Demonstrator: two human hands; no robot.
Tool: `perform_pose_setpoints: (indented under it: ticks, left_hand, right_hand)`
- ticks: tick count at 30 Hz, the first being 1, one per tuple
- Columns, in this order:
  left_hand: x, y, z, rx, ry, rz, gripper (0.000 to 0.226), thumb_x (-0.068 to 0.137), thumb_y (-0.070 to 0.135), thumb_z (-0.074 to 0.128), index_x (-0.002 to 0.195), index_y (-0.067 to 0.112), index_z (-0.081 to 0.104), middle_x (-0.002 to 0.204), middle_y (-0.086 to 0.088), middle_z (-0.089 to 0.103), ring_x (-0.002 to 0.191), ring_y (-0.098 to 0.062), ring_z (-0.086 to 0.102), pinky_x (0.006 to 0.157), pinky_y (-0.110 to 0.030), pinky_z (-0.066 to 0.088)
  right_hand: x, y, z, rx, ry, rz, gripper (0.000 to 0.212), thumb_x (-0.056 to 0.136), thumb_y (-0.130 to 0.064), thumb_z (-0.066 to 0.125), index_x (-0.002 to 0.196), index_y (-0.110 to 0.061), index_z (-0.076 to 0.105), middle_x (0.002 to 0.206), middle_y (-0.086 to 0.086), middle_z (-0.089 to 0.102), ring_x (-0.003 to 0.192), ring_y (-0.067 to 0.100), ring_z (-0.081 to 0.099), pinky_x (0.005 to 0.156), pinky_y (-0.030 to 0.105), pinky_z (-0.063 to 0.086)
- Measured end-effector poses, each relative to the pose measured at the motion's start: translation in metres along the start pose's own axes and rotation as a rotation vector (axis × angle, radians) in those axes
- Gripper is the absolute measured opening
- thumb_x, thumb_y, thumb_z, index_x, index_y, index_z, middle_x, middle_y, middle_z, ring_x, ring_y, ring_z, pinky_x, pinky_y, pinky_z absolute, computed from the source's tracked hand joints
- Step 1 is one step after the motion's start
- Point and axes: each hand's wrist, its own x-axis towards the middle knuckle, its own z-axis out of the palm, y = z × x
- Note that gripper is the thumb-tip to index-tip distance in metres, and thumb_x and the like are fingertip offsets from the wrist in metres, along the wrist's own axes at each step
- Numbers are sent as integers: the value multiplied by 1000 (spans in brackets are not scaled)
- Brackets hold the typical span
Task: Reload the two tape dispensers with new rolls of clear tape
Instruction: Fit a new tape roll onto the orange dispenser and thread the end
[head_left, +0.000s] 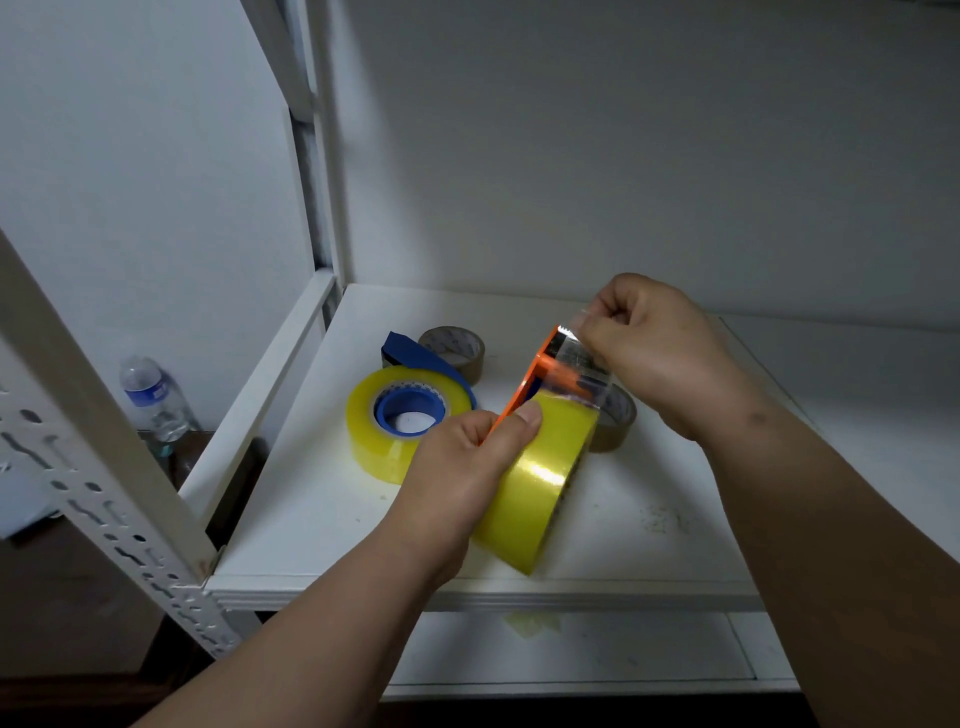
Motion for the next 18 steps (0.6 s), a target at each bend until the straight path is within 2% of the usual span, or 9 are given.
perform_pose_setpoints:
  ticks: [3,5,7,9,11,12,14,16,18]
  left_hand:
    - [-1,3,1,-101,-74,-75,68,79,57,68,88,-10,60,82,-21,55,73,-33,54,70,-44,46]
    - [-1,4,2,-102,-86,-83,72,81,56,63,96,-14,59,85,-20,57,77,-30,56,74,-42,46]
    - [-2,4,4,-37,-79,-43,69,84,61,61,81,-8,56,78,-16,49,73,-28,47,71,-42,39]
    - [-3,5,7,30,-59,-13,65,74,70,61,74,5,53,73,-20,46,68,-29,46,67,-43,39]
    - [-2,4,8,87,-37,-42,67,57,73,66,81,10,61,78,-20,65,72,-27,64,68,-41,54]
    - [-1,3,8,117,-30,-52,64,52,69,71,85,15,64,77,-7,73,73,-19,69,67,-36,58]
    - [-1,3,8,182,-53,-51,55,49,58,80,89,25,62,70,11,73,67,-5,69,57,-23,57]
    - [-1,2,9,248,-95,-53,61,47,52,85,97,27,60,80,8,72,75,-8,70,62,-24,56]
    - [-1,0,9,272,-102,-46,67,45,51,86,101,26,59,90,0,71,83,-18,71,71,-32,60]
  right_hand:
    - [-2,0,4,-47,34,-50,14,87,-21,60,76,-13,56,63,-7,53,56,4,48,50,20,37]
    - [-3,0,4,-62,56,-68,15,86,-22,60,74,-16,54,61,-8,52,55,2,48,47,15,34]
    - [-3,1,3,-66,84,-77,15,85,-22,61,72,-16,54,61,-9,51,55,4,46,48,21,33]
    - [-4,3,1,-53,106,-75,16,84,-22,61,70,-18,53,59,-9,50,52,3,46,47,21,34]
    - [-5,4,1,-32,112,-75,18,84,-22,61,69,-18,53,58,-8,50,51,0,46,44,18,34]
    - [-6,4,1,-27,117,-73,18,85,-22,61,69,-18,52,57,-7,50,50,0,46,45,18,34]
    - [-6,4,1,-31,127,-71,18,85,-22,61,69,-18,52,58,-7,49,51,5,45,48,24,35]
    - [-6,4,1,-25,126,-69,19,85,-22,61,69,-18,52,57,-7,48,52,6,44,50,26,34]
    - [-6,4,-1,-15,112,-65,19,85,-21,61,69,-18,52,55,-7,48,49,5,43,49,25,34]
